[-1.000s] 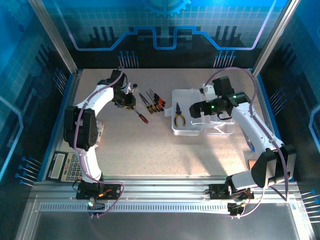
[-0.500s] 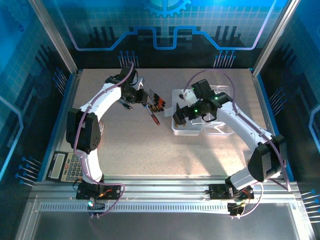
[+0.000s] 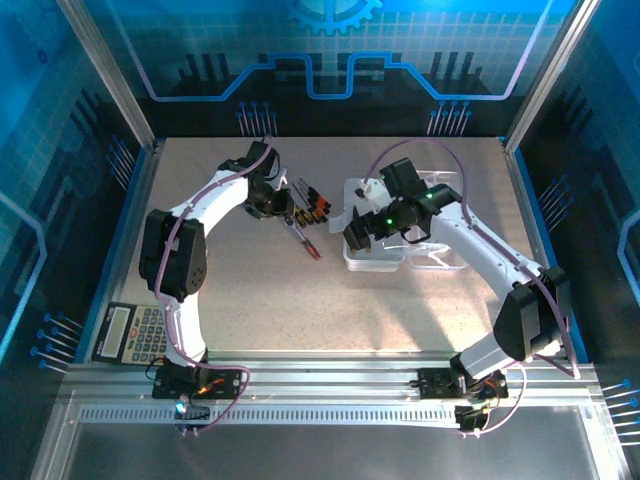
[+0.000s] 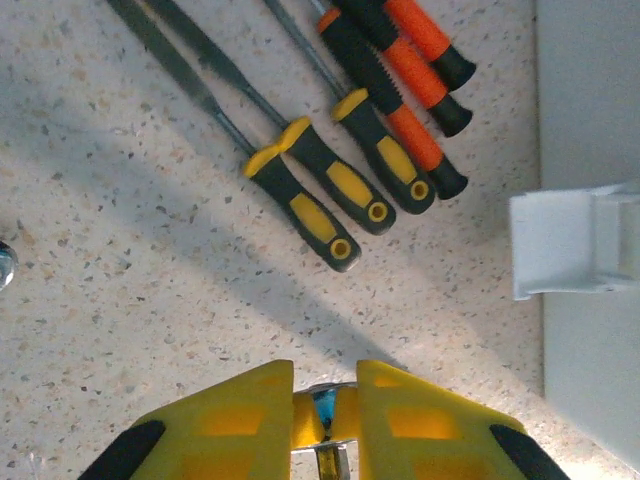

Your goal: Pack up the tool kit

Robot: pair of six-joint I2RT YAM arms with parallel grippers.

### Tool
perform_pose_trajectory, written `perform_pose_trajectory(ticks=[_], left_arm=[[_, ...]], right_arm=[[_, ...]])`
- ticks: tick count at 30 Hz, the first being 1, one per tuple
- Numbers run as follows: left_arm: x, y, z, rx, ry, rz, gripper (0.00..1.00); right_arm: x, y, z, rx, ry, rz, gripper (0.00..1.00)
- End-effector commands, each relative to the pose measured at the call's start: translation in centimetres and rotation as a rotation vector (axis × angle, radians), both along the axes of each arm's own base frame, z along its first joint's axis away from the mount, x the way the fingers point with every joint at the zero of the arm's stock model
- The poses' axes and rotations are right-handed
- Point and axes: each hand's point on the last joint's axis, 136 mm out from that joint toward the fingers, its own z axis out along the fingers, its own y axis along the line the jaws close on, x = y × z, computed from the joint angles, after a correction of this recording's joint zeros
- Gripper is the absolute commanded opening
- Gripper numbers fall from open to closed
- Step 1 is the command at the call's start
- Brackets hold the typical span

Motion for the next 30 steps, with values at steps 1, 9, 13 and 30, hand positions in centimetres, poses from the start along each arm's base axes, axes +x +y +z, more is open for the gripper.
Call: perform_pose_trajectory(ticks=[1,9,13,30], left_arm=[[-0.5,-0.2,-0.8,-0.001,0.021,0.007,0.00],[-1.3,0.4,-3.4,0.039,0.077,0.018,0.00],[-2.1,1.3,-4.9,0.082,0.126,0.048,0.00],[-7.7,0.9,-7.8,0.071,0.229,0.138,0.70]], right_arm=[[0.1,0.4,0.7,0.000,-0.018,0.025,1.00],[0.0,0.5,0.7,0.002,-0.014,0.026,1.00],[-0.1,0.4,0.5,-0.002,-0.011,0.027,1.00],[-0.2,0.1,0.1,-0.006,-0.011,0.023,1.00]])
